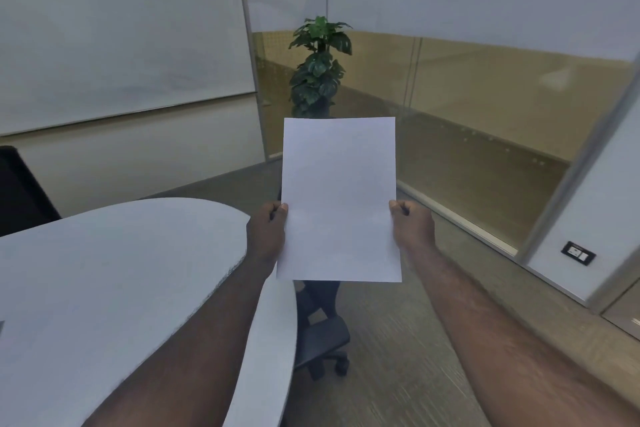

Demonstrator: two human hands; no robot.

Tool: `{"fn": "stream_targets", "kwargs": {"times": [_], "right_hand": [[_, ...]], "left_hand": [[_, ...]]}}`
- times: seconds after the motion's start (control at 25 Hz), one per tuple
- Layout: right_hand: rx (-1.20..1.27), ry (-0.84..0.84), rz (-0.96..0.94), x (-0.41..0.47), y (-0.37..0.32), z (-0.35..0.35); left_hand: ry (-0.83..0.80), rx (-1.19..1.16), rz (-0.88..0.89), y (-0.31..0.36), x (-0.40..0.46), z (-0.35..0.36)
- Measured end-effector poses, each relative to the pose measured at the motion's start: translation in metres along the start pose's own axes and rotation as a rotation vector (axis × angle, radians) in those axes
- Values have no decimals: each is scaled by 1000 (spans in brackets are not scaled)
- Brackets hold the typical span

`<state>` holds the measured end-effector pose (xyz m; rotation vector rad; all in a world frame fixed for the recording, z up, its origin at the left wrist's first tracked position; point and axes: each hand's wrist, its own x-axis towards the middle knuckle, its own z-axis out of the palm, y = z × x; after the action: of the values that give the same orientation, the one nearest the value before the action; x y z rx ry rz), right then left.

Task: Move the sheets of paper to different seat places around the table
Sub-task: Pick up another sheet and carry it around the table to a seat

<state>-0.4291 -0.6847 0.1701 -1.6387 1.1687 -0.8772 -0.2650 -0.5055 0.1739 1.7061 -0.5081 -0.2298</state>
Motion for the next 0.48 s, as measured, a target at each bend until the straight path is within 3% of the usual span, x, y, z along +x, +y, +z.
{"fn": "stream_targets", "kwargs": {"times": [0.48], "right_hand": [[-40, 207, 35, 167, 21, -30]], "left_hand": [[-233, -48, 37, 13, 125, 150]]}}
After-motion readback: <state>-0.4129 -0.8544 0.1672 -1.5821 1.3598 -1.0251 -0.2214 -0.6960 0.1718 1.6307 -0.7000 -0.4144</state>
